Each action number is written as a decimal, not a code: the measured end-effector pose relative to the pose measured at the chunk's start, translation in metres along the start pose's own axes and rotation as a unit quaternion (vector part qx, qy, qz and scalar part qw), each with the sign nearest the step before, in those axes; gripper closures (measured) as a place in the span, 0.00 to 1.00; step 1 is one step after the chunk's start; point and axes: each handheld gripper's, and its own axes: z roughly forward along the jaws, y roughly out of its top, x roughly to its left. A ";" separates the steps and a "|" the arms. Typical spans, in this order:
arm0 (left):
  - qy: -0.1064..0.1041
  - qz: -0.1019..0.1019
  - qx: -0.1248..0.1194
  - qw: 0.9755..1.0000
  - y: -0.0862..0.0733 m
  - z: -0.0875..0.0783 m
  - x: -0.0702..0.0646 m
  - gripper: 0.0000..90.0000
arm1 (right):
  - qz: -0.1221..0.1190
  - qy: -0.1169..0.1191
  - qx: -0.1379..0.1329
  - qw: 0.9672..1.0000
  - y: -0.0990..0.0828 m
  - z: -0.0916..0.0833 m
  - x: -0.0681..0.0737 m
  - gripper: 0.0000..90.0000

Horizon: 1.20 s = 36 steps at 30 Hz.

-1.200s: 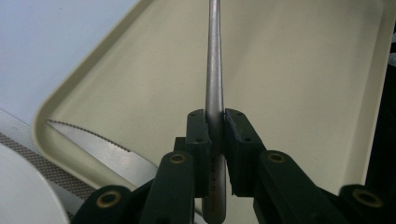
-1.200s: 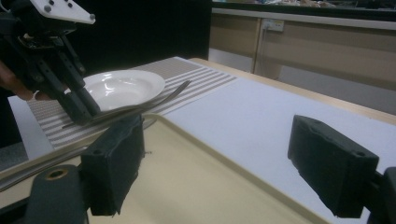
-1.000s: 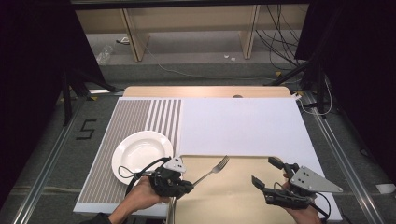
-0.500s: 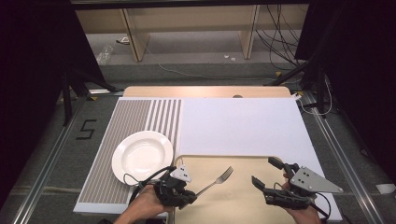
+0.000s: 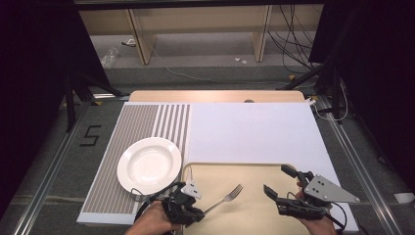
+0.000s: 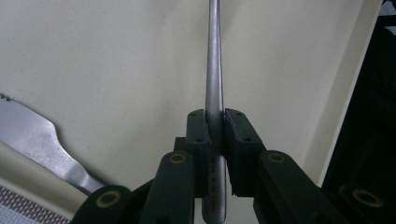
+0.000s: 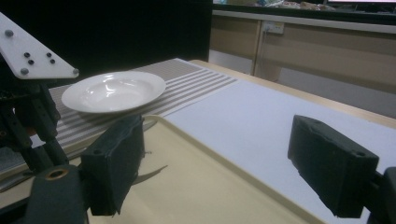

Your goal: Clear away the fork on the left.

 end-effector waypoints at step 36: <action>0.007 0.010 0.013 1.000 0.000 0.008 -0.011 0.49 | -0.004 0.002 0.001 1.000 0.000 0.001 0.001 0.22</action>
